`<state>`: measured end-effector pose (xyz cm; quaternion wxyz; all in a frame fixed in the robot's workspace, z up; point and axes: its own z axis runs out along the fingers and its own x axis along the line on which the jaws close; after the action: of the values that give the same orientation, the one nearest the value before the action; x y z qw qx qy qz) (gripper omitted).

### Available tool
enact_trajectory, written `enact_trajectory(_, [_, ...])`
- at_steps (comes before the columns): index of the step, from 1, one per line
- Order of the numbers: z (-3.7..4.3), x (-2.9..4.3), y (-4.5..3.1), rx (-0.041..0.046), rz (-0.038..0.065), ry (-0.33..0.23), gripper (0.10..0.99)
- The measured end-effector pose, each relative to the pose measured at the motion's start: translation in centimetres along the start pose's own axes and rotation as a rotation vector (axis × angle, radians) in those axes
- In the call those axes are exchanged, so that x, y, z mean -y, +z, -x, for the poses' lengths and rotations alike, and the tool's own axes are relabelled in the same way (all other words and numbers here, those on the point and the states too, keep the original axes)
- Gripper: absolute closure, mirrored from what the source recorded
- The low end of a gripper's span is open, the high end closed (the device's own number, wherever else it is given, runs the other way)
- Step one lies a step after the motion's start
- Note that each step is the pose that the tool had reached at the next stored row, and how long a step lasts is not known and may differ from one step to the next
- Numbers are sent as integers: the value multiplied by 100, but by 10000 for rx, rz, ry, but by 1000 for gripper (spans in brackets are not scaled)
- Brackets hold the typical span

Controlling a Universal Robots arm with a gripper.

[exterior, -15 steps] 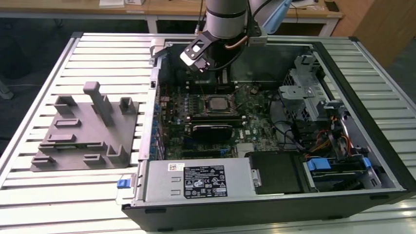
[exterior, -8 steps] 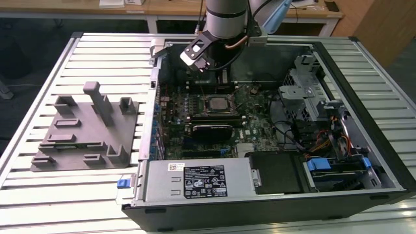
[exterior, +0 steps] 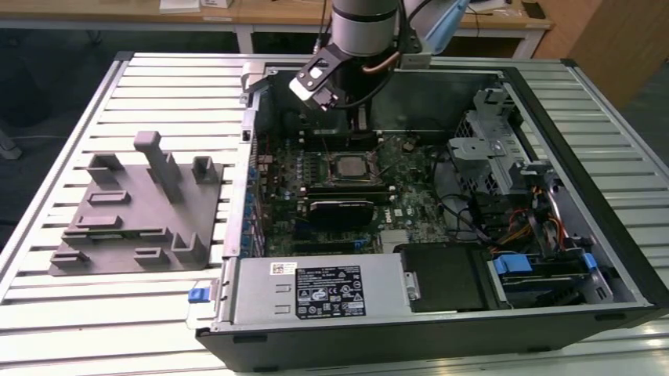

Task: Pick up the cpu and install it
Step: 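Close the cpu cover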

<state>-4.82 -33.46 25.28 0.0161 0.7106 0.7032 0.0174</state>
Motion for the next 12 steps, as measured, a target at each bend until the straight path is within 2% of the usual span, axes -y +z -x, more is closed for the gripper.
enact_trajectory(7, [0,-5,-101,-1,0,0,980])
enact_trajectory(12, [0,-5,-110,-2,1,-1,980])
